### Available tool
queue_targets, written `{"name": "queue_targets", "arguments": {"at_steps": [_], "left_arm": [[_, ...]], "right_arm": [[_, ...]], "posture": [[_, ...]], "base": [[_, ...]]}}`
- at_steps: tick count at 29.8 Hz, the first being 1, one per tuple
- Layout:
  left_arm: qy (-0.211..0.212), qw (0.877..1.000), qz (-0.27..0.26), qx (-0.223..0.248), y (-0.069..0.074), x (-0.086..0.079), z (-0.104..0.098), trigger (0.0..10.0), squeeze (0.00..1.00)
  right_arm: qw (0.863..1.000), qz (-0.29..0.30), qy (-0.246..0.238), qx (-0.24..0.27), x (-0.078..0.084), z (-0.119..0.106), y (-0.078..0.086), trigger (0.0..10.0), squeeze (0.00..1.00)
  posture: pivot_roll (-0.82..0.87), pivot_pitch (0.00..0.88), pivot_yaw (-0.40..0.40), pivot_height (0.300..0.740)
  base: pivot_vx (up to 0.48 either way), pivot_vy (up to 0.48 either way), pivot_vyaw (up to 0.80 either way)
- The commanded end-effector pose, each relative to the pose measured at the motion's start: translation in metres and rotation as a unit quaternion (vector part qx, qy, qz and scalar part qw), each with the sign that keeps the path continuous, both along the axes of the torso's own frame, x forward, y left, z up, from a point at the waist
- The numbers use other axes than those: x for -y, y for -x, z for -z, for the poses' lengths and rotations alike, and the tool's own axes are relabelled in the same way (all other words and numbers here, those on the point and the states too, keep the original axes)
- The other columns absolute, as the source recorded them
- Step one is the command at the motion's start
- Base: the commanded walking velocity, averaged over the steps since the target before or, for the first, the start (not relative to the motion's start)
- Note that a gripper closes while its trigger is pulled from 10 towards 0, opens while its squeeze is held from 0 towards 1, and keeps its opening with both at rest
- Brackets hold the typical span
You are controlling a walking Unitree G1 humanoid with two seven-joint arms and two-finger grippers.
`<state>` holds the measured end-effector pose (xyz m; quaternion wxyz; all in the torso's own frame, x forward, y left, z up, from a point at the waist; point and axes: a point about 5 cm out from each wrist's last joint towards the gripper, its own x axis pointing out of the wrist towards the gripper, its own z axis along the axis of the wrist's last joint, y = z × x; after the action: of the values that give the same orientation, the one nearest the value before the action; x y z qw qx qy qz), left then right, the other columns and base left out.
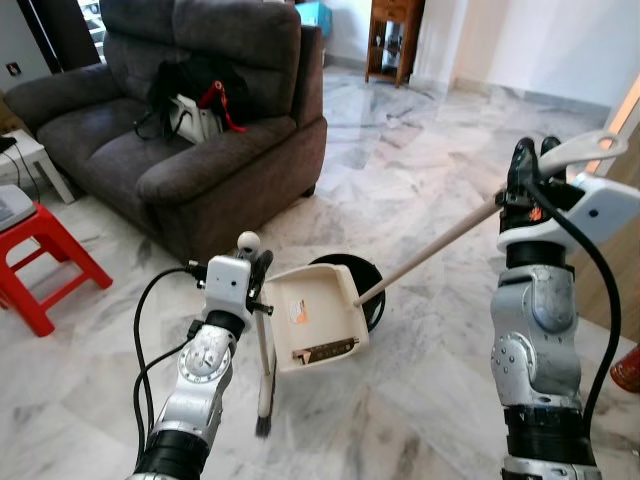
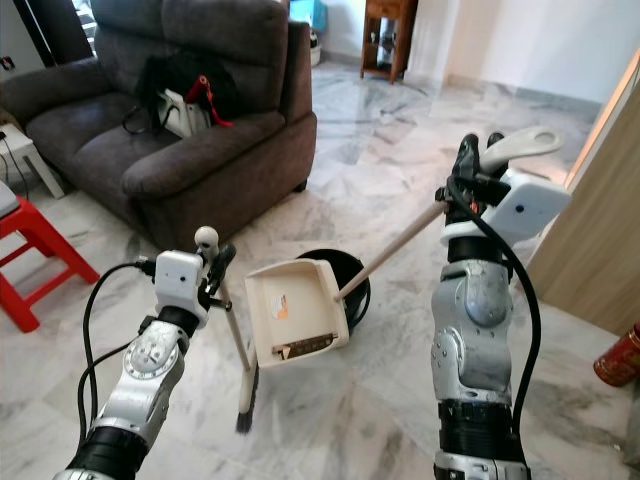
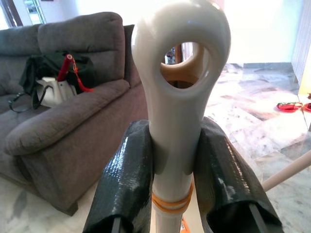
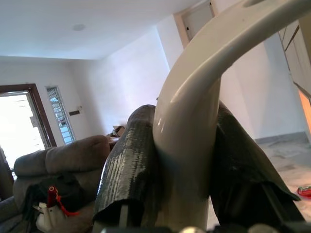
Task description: Sweep floor
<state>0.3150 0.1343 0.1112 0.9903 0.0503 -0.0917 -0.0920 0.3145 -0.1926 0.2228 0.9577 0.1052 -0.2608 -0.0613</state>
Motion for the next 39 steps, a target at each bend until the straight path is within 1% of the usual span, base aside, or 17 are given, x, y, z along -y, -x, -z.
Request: {"name": "queue_targets", "arguments": {"at_steps": [1,39], "left_arm": [[-0.005,1.0,0.0,0.022,-0.0018,-0.0007,-0.0078,10.0,0.0],[0.0,1.0,0.002,0.028,-0.0029,0.0013,-0.0111,10.0,0.0]], "right_arm": [[0.999,-0.01,-0.008,0.046,-0.0033,-0.0197,0.0042,10.0,0.0],[0.999,-0.011,-0.019,0.041,-0.0032,-0.0176,0.004,10.0,0.0]], "posture": [[-0.09,0.0,0.035,0.74],[-0.08,0.0,0.037,0.74]], "base": [[0.289,0.0,0.0],[0.311,0.0,0.0]]}}
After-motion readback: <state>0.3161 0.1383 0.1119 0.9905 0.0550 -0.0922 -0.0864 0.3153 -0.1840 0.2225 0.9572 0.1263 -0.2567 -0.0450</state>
